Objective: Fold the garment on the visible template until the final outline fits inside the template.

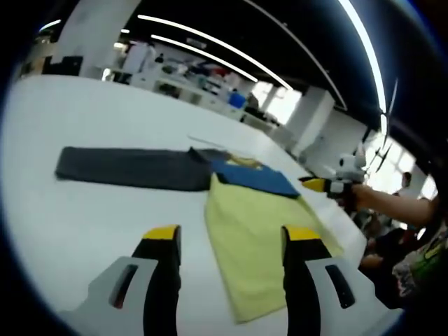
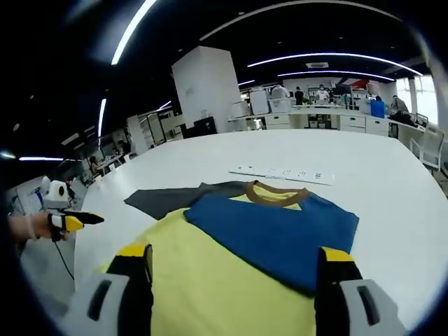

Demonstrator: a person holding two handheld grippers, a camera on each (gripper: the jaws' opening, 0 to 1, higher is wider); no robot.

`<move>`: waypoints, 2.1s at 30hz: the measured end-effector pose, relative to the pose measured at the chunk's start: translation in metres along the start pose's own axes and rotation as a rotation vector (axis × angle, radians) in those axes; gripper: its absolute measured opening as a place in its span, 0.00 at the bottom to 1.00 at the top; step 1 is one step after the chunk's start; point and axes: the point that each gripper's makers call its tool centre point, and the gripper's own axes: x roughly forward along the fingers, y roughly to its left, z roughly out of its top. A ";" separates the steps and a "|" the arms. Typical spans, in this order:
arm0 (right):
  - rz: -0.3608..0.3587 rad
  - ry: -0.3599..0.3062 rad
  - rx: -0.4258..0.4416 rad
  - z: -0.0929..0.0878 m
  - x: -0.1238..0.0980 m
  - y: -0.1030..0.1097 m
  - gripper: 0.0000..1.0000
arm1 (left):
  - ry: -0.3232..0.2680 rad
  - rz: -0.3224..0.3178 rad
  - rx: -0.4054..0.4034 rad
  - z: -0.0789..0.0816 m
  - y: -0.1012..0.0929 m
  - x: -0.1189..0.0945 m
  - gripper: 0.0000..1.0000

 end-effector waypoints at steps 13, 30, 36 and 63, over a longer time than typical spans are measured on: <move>-0.050 -0.018 0.060 -0.022 -0.047 -0.023 1.00 | 0.007 -0.008 0.004 0.004 0.002 0.010 0.55; -0.078 -0.056 0.154 -0.041 -0.073 -0.031 1.00 | 0.011 -0.001 0.000 0.016 0.012 0.012 0.59; -0.073 -0.055 0.161 -0.041 -0.073 -0.029 1.00 | 0.006 0.008 -0.003 0.018 0.016 0.011 0.59; -0.062 -0.053 0.257 -0.059 -0.082 -0.034 0.97 | -0.132 0.402 -0.216 0.053 0.193 -0.022 0.57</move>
